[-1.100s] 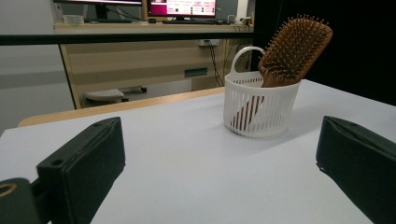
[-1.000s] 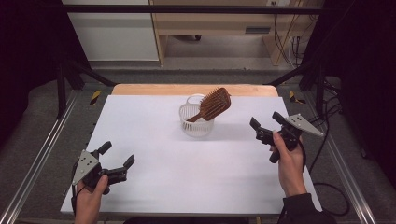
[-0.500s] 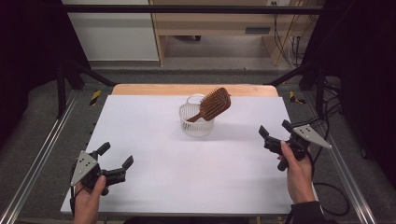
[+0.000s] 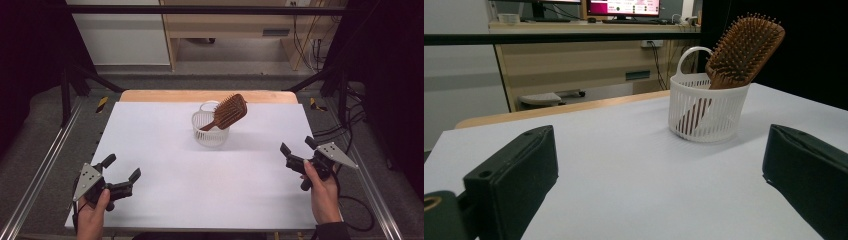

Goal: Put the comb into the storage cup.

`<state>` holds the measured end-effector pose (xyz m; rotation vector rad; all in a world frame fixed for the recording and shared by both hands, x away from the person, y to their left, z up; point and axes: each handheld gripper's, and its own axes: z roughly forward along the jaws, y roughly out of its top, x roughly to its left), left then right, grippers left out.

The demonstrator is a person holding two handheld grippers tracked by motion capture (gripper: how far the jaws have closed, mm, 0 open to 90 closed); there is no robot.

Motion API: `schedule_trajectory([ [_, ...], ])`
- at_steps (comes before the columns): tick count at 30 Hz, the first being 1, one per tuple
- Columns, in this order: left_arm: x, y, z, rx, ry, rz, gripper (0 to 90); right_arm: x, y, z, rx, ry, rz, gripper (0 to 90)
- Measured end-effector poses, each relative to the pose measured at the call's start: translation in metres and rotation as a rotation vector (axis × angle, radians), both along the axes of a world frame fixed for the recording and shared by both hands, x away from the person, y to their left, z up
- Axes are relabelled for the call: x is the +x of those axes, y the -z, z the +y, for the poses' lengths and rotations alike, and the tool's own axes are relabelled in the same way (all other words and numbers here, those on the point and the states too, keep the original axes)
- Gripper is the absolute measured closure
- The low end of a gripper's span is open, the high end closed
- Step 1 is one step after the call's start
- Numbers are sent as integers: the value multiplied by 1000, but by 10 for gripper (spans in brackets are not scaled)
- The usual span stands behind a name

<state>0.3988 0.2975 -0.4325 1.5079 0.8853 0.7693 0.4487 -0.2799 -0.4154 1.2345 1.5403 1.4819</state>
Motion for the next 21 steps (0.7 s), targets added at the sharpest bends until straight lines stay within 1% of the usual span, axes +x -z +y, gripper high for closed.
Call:
schedule_trajectory([
  [2,0,0,0,-6,-2,-1,13,-2,2,0,-7,-3,3,42],
  [5,0,0,1,-3,-5,3,13,-5,5,0,-16,-7,4,42],
  [16,0,1,1,1,-5,6,13,-10,14,1,-22,-13,11,41],
  [21,0,0,2,-1,-5,5,13,-12,18,3,-33,-17,13,40],
])
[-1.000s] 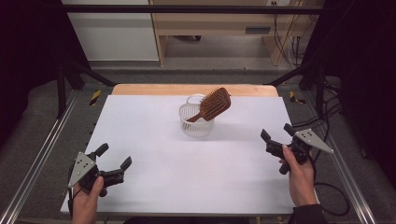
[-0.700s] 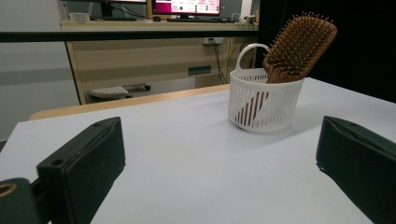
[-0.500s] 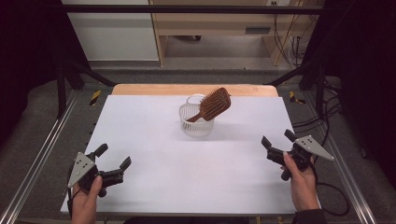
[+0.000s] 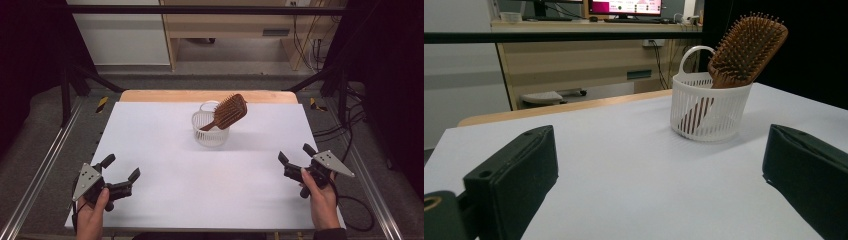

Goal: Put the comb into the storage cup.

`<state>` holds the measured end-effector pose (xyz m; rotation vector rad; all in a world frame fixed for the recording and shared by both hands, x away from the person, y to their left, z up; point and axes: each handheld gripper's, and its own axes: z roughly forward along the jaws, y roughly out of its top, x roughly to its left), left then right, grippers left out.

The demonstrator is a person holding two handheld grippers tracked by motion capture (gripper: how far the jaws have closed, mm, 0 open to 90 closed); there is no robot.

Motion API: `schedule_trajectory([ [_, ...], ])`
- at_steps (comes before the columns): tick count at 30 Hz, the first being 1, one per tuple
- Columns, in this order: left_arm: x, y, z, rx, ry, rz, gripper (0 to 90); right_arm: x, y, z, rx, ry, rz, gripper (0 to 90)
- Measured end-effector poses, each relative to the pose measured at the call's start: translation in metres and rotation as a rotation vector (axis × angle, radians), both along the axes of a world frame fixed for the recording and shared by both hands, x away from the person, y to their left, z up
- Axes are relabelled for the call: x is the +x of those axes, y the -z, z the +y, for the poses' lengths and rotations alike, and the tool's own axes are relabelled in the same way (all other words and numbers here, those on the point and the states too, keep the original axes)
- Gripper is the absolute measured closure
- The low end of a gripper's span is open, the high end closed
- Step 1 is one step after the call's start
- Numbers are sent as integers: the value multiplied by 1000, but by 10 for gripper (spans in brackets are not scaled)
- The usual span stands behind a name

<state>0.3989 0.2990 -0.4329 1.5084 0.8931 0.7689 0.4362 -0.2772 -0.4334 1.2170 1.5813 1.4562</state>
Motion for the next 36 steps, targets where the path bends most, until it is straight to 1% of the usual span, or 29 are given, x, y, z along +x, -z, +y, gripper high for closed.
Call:
schedule_trajectory([
  [6,0,0,0,-1,-1,-3,13,-3,5,1,-5,-5,2,39],
  [13,-2,0,1,6,-1,-7,13,-6,7,1,-9,-7,-1,39],
  [18,-3,-1,2,3,1,-10,13,-8,8,3,-14,-13,-10,39],
  [29,-4,0,1,-5,10,-11,13,-12,13,6,-26,-24,-13,39],
  [36,-4,0,1,-7,12,-12,13,-13,16,10,-38,-43,-15,38],
])
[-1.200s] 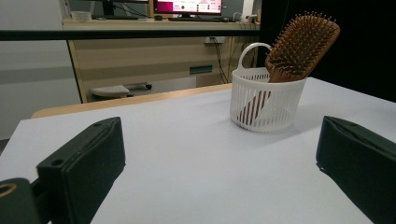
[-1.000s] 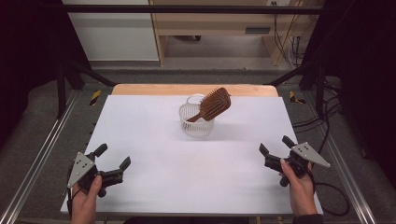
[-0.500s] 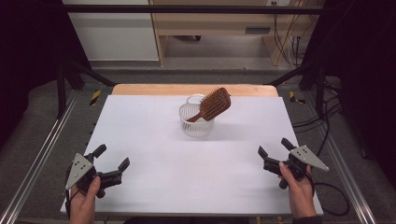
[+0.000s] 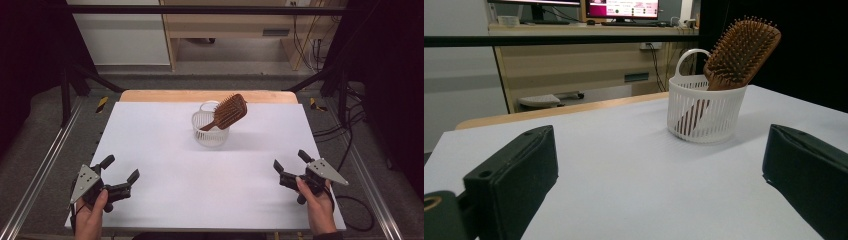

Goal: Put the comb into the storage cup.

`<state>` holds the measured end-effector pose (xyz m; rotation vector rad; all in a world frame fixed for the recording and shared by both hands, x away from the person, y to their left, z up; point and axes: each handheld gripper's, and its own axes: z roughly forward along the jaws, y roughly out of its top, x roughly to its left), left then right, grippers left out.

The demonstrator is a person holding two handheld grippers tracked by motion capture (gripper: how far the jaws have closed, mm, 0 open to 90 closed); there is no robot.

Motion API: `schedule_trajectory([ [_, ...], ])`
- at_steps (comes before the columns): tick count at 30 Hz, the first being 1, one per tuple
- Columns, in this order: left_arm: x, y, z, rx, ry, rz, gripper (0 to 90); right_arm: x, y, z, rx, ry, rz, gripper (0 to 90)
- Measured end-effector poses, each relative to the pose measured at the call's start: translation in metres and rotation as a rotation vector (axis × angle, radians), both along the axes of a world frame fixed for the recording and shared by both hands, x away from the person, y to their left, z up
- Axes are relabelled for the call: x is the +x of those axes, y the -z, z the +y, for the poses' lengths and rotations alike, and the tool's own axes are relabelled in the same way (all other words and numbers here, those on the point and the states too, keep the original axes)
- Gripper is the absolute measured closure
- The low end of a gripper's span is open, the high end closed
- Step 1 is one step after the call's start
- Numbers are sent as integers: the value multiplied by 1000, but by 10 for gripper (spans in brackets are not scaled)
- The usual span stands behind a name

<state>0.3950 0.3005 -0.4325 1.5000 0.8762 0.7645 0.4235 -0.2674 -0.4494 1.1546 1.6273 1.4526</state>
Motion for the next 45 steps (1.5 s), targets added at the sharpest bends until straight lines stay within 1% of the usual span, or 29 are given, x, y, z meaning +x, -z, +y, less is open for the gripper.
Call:
schedule_trajectory([
  [10,0,0,0,-8,9,2,13,-2,2,6,-6,-27,-8,38],
  [16,0,1,-2,-5,21,5,13,-2,4,10,-14,-44,-10,35],
  [20,-1,1,-2,-7,20,6,13,-2,5,13,-18,-59,-10,35],
  [22,-2,1,-1,-17,21,6,13,-2,5,15,-23,-65,-9,35],
  [29,-4,1,0,-20,22,8,13,-1,6,22,-35,-91,-12,35],
  [30,-5,1,0,-23,24,11,13,-1,7,23,-42,-98,-10,35],
  [31,-5,1,0,-32,28,14,13,-1,7,23,-42,-98,-10,35],
  [35,-6,1,1,-43,30,16,13,0,8,26,-49,-113,-9,35],
  [40,-8,2,0,-48,36,19,14,1,9,29,-45,-125,-7,34],
  [45,-8,3,0,-45,36,21,13,2,10,31,-47,-133,-5,35],
])
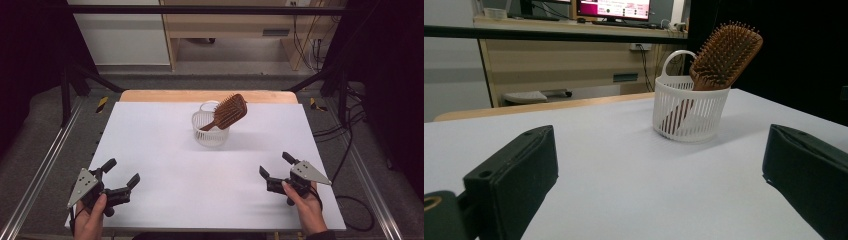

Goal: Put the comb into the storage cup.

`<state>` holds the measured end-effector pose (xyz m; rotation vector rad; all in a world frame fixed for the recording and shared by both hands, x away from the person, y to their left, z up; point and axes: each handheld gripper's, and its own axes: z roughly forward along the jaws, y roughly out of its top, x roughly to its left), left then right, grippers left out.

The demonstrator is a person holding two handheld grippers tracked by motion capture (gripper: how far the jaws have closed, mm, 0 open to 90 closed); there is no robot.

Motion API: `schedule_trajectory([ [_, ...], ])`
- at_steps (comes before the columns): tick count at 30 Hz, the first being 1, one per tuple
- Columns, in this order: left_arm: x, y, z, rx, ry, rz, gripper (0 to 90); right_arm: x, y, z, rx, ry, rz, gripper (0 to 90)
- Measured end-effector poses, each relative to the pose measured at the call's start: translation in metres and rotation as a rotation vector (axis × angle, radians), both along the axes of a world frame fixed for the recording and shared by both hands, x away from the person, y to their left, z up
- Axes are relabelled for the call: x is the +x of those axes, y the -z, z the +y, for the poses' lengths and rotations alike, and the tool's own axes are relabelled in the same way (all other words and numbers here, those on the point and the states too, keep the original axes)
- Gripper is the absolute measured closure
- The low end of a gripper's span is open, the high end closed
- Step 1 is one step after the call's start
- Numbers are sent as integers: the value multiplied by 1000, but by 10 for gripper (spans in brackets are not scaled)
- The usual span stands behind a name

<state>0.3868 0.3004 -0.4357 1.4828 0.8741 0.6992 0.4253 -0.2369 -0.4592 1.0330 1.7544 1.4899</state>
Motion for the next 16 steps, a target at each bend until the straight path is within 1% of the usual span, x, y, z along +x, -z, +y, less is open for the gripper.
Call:
schedule_trajectory([
  [3,0,1,0,4,0,6,13,1,0,2,-2,-13,1,34],
  [7,-1,2,0,1,0,12,14,3,1,3,-3,-16,5,35],
  [13,-1,2,-1,1,6,4,14,5,0,7,-8,-36,2,34],
  [16,-1,2,-1,5,6,3,14,4,0,6,-3,-35,1,35],
])
